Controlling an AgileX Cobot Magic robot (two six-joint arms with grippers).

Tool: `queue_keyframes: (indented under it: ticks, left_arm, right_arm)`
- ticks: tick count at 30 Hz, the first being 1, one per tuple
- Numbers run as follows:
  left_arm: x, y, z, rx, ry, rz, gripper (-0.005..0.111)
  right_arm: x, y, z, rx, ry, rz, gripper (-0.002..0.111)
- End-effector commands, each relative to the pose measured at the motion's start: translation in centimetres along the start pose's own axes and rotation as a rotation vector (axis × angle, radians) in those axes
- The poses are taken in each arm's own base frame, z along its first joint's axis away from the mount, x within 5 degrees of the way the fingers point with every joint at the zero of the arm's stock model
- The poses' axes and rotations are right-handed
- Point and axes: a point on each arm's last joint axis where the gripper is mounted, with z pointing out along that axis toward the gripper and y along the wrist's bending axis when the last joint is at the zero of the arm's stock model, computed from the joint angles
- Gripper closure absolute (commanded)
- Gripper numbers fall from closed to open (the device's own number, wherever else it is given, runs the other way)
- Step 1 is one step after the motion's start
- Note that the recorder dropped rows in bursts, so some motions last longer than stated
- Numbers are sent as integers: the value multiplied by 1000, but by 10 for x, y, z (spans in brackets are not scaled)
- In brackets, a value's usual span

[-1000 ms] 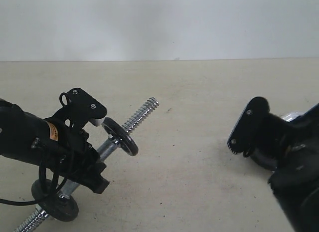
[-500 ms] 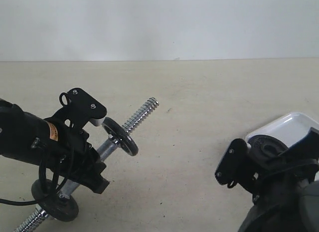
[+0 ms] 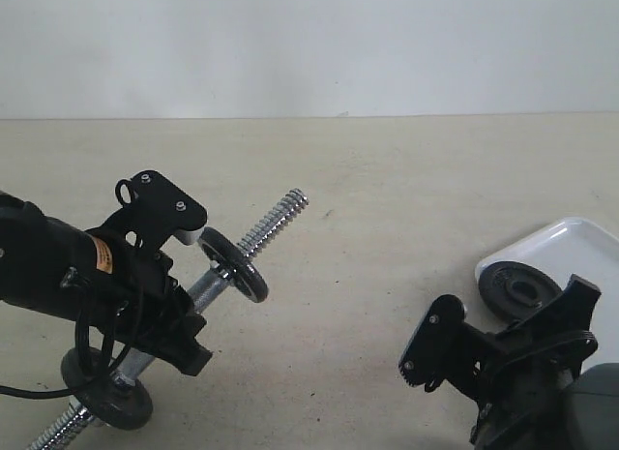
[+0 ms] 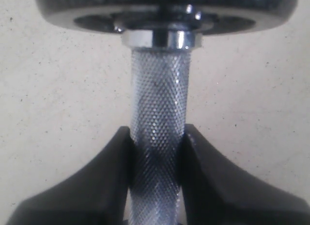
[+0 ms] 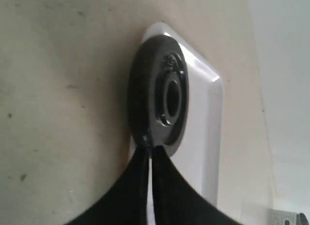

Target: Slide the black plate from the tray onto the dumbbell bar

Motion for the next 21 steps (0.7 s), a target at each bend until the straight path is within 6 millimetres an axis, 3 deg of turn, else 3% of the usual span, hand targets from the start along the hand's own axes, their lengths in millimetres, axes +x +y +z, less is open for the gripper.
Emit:
queue_keyframes:
  ticks: [1,21]
  left_arm:
    - [-60,13,-29,-139,-604,-10,102]
    - [-59,13,-29,-140,-598,-2,102]
  right_arm:
    - [1,0,0,-3,-6,-6,109]
    - [6,13,10,97,10,-136,109]
